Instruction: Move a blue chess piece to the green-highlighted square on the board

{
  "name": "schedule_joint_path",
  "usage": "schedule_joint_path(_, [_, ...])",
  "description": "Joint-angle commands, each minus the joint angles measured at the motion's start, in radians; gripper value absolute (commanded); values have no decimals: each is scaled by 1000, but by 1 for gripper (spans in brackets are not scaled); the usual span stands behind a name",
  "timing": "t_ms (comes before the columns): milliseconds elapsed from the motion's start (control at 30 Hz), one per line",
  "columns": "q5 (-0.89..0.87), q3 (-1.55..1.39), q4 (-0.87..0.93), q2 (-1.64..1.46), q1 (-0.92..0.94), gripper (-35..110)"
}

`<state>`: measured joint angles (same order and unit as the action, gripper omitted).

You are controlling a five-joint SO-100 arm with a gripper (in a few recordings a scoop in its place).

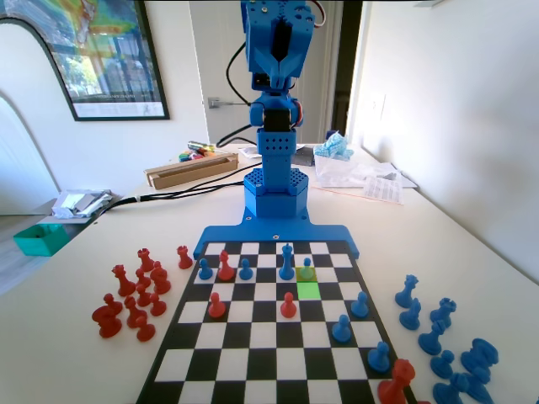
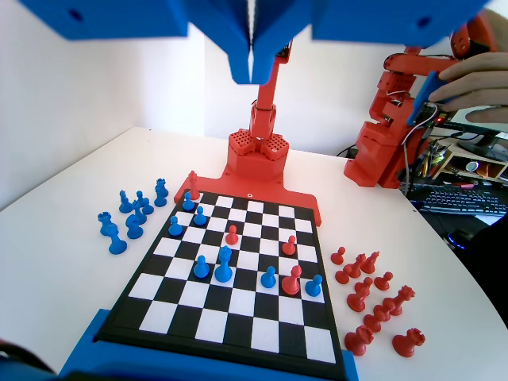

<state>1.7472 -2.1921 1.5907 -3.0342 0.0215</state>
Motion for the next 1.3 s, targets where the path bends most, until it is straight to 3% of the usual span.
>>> schedule_joint_path(0, [3,9,-20,-20,-2,5])
schedule_joint_path(633, [11,14,-15,-20,9,1])
schedule_joint_path(1267, [365,233,-15,284,-118,1])
